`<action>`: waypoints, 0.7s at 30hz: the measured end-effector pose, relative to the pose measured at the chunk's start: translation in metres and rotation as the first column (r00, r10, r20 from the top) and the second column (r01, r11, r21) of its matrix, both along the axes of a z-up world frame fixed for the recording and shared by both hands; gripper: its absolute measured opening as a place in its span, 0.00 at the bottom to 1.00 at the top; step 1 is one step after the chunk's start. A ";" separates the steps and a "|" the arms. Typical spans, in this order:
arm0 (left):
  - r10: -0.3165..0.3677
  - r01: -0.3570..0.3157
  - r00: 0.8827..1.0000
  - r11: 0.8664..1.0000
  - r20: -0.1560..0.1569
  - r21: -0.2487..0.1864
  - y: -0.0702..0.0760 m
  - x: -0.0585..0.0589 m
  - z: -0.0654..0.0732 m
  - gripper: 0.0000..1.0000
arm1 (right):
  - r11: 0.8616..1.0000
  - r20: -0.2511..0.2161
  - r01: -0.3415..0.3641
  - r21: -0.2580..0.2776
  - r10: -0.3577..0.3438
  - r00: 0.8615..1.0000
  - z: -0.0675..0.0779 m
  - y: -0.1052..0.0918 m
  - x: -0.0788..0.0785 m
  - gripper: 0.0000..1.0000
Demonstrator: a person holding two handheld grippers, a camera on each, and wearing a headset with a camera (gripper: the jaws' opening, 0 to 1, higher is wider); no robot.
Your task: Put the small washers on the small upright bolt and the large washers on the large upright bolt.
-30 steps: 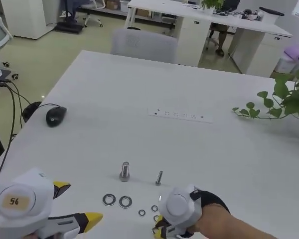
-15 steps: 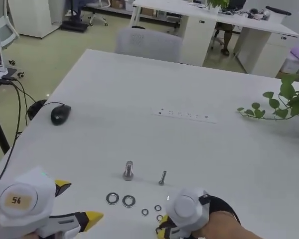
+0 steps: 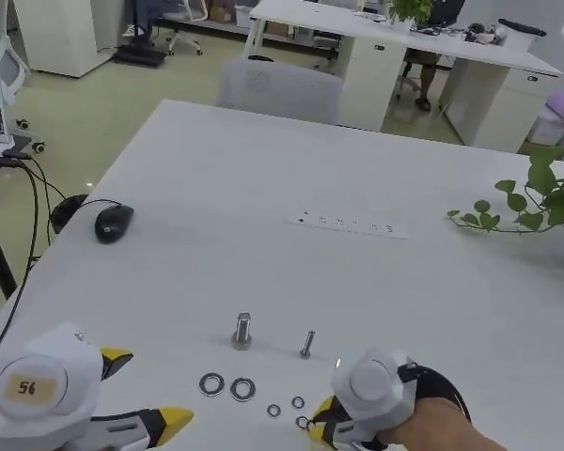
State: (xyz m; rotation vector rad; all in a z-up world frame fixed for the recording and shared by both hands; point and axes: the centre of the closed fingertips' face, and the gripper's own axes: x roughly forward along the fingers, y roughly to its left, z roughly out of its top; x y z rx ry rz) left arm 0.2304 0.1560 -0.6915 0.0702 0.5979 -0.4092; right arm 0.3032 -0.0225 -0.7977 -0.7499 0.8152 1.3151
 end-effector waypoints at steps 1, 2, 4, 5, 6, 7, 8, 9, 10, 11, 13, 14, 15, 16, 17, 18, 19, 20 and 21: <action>0.000 0.000 1.000 1.000 0.000 0.000 0.000 0.000 0.000 0.62 | 1.000 0.005 0.010 0.007 -0.010 1.000 0.004 0.001 0.005 0.13; 0.000 0.000 1.000 1.000 0.000 0.000 0.001 0.001 0.000 0.62 | 1.000 0.016 0.020 0.012 -0.021 1.000 0.008 0.001 0.011 0.13; 0.001 -0.001 1.000 1.000 0.002 0.000 0.001 0.001 0.001 0.62 | 0.999 0.033 0.037 0.015 -0.037 0.999 0.015 0.001 0.023 0.13; 0.002 -0.002 1.000 1.000 0.004 -0.001 0.001 0.002 0.002 0.62 | 0.999 0.042 0.042 0.018 -0.042 0.998 0.018 0.002 0.028 0.13; 0.003 -0.003 1.000 1.000 0.005 -0.001 0.001 0.002 0.002 0.62 | 0.999 0.049 0.049 0.021 -0.050 0.998 0.022 0.003 0.035 0.13; 0.004 -0.004 1.000 1.000 0.005 -0.002 0.001 0.002 0.002 0.62 | 0.998 0.054 0.057 0.025 -0.059 0.997 0.025 0.004 0.040 0.13; 0.004 -0.004 1.000 1.000 0.006 -0.002 0.002 0.002 0.003 0.62 | 0.998 0.059 0.063 0.027 -0.065 0.996 0.028 0.005 0.044 0.13; 0.005 -0.005 1.000 1.000 0.006 -0.002 0.002 0.002 0.003 0.62 | 0.997 0.069 0.070 0.032 -0.072 0.995 0.032 0.006 0.052 0.13; 0.005 -0.005 1.000 1.000 0.006 -0.003 0.002 0.002 0.003 0.62 | 0.997 0.074 0.074 0.033 -0.077 0.994 0.034 0.007 0.056 0.13; 0.006 -0.005 1.000 1.000 0.007 -0.002 0.002 0.002 0.003 0.62 | 0.996 0.080 0.078 0.033 -0.081 0.994 0.037 0.008 0.060 0.13; 0.007 -0.007 1.000 1.000 0.009 -0.003 0.003 0.002 0.004 0.62 | 0.995 0.091 0.089 0.036 -0.092 0.992 0.042 0.011 0.070 0.13; 0.009 -0.009 1.000 1.000 0.009 -0.005 0.003 0.001 0.004 0.62 | 0.995 0.094 0.091 0.037 -0.094 0.991 0.044 0.013 0.073 0.13; 0.011 -0.011 1.000 1.000 0.008 -0.006 0.003 0.001 0.004 0.62 | 0.995 0.098 0.091 0.035 -0.094 0.991 0.045 0.015 0.077 0.13; 0.013 -0.013 1.000 1.000 0.007 -0.010 0.004 0.001 0.003 0.62 | 0.996 0.104 0.087 0.031 -0.090 0.990 0.046 0.016 0.080 0.13; 0.013 -0.013 1.000 1.000 0.007 -0.012 0.004 0.000 0.003 0.62 | 0.997 0.119 0.076 0.025 -0.079 0.990 0.047 0.018 0.085 0.13; 0.013 -0.013 1.000 1.000 0.006 -0.012 0.004 0.000 0.003 0.62 | 0.997 0.121 0.071 0.022 -0.073 0.990 0.047 0.019 0.087 0.13; 0.011 -0.011 1.000 1.000 0.006 -0.009 0.004 -0.001 0.003 0.62 | 0.997 0.120 0.070 0.013 -0.071 0.990 0.047 0.020 0.090 0.13; 0.011 -0.011 1.000 1.000 0.005 -0.008 0.003 -0.002 0.002 0.62 | 0.997 0.123 0.071 0.008 -0.071 0.990 0.047 0.021 0.093 0.13; 0.010 -0.010 1.000 1.000 0.004 -0.007 0.003 -0.002 0.002 0.62 | 0.997 0.126 0.072 0.003 -0.071 0.989 0.047 0.022 0.096 0.13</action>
